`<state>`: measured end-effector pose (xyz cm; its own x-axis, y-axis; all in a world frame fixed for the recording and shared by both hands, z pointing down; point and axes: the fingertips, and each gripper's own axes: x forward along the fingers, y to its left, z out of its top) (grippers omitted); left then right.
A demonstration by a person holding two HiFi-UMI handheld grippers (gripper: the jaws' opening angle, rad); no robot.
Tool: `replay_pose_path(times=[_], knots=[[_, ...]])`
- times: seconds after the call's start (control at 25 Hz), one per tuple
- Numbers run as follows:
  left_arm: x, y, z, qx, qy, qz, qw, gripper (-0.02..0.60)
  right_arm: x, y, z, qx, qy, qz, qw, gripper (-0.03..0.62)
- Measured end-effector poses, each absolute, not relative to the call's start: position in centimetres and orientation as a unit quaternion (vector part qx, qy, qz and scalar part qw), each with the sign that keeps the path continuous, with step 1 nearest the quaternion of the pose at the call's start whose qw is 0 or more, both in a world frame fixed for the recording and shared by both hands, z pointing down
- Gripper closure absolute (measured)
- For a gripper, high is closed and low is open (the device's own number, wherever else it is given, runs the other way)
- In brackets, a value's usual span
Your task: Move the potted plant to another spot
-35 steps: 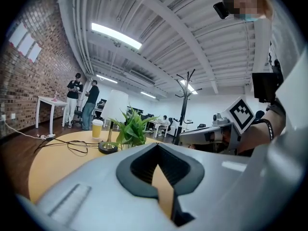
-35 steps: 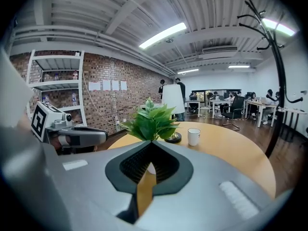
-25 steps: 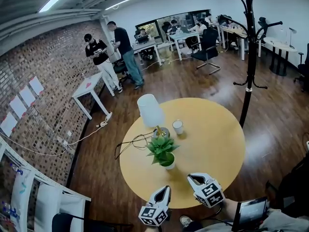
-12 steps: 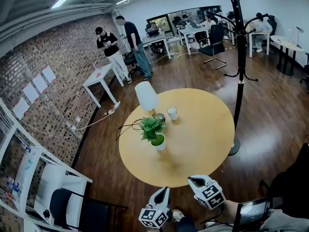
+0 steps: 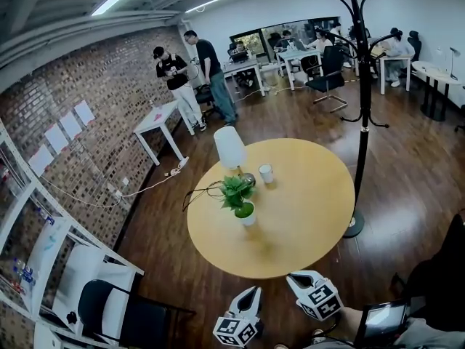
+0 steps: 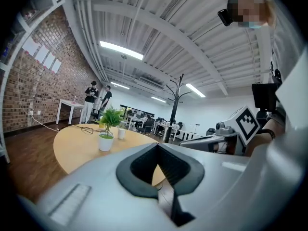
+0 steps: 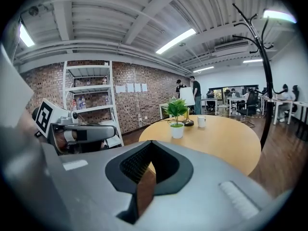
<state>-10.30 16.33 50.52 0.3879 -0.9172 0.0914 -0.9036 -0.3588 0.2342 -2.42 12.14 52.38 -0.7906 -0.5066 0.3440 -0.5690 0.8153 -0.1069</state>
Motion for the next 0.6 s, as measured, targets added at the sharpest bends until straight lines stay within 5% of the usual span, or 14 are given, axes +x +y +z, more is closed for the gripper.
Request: replay_pose_path(times=[0.6], knots=[[-11.4,20.6,51.7,0.84,-0.53,-0.031,0.112,0.58,-3.7,16.8,52.3,0.294,-0.937,0.105,0.156,0.588]])
